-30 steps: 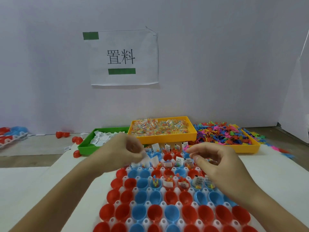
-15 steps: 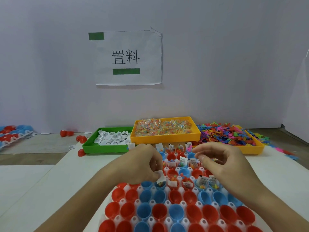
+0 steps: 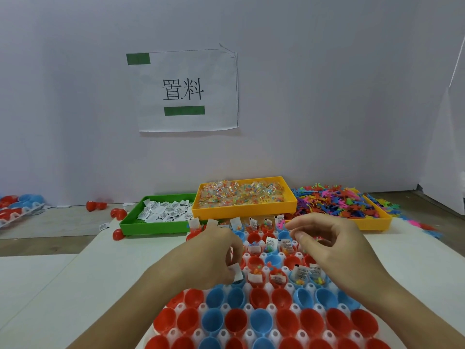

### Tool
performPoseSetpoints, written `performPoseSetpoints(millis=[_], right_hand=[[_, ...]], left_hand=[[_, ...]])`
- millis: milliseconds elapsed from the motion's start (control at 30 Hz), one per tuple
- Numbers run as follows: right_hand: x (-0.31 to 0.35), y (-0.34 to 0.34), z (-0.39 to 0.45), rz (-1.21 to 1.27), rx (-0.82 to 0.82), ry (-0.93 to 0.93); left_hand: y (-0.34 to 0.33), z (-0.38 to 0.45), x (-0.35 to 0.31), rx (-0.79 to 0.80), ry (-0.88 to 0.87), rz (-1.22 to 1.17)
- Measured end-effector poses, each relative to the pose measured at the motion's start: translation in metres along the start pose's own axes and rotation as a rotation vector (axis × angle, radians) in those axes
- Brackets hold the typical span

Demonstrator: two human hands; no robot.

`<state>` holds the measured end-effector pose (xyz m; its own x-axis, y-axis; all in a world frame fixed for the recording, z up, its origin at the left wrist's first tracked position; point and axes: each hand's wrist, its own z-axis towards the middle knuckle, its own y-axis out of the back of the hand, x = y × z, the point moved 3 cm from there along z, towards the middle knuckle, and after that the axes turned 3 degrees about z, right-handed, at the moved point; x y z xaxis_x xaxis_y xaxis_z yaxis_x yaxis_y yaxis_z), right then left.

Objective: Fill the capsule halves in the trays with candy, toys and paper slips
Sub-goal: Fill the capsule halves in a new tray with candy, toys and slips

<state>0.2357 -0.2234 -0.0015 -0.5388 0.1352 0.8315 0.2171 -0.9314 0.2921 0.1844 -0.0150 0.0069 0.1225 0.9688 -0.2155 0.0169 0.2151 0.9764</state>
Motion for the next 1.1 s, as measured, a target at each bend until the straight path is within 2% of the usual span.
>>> performPoseSetpoints(millis=[233,1100], right_hand=[[0.0003,0.0001,0.0003,0.004,-0.003,0.007],[0.0017,0.0000,-0.0006,-0.013,0.020,-0.012]], left_hand=[[-0.0027,0.0004,-0.0056,0.007,-0.041,-0.022],[-0.0019,0.0025,0.0024,-0.032,0.006,-0.012]])
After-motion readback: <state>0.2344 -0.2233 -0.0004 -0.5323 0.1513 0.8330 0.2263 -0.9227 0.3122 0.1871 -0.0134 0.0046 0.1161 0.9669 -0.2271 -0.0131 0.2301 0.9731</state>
